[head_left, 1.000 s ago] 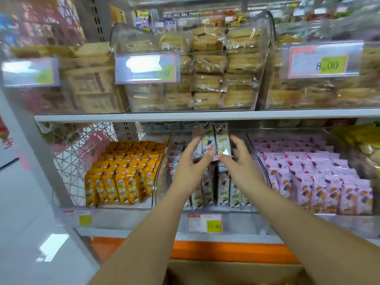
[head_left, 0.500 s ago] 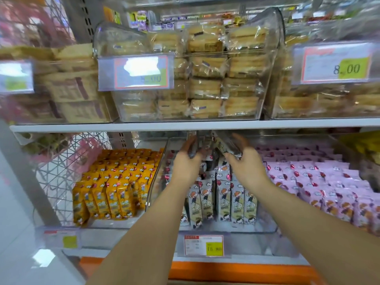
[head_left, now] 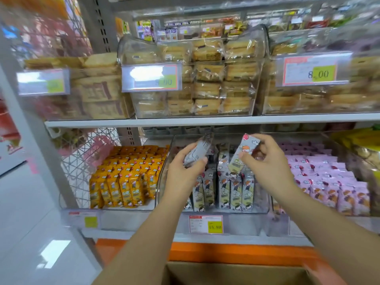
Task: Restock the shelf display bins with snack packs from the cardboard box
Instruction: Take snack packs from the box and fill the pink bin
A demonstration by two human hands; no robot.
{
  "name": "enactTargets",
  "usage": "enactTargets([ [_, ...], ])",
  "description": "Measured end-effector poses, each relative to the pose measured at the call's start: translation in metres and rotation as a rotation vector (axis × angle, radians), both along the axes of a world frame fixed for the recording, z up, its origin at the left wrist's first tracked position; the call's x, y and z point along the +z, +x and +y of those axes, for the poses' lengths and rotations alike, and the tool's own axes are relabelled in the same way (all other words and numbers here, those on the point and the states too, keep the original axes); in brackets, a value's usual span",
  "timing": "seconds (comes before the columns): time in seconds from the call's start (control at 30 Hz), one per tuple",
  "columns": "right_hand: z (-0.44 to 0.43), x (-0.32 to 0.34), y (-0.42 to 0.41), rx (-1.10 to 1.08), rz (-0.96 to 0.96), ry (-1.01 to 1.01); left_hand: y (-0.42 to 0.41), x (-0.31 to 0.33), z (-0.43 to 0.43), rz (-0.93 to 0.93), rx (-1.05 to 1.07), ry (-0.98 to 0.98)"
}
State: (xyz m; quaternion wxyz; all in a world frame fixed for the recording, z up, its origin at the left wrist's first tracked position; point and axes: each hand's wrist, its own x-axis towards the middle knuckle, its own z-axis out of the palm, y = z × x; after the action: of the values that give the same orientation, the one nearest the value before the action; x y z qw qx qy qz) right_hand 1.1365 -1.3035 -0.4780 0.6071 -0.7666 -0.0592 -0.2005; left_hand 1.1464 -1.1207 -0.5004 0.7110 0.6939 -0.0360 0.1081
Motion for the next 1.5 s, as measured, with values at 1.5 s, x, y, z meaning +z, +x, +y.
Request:
enactTargets([
  [1.5,-0.033,-0.027,0.012,-0.120,0.067,-1.103,0.028,-0.039,-0.041,0.233,-0.434,0.911],
])
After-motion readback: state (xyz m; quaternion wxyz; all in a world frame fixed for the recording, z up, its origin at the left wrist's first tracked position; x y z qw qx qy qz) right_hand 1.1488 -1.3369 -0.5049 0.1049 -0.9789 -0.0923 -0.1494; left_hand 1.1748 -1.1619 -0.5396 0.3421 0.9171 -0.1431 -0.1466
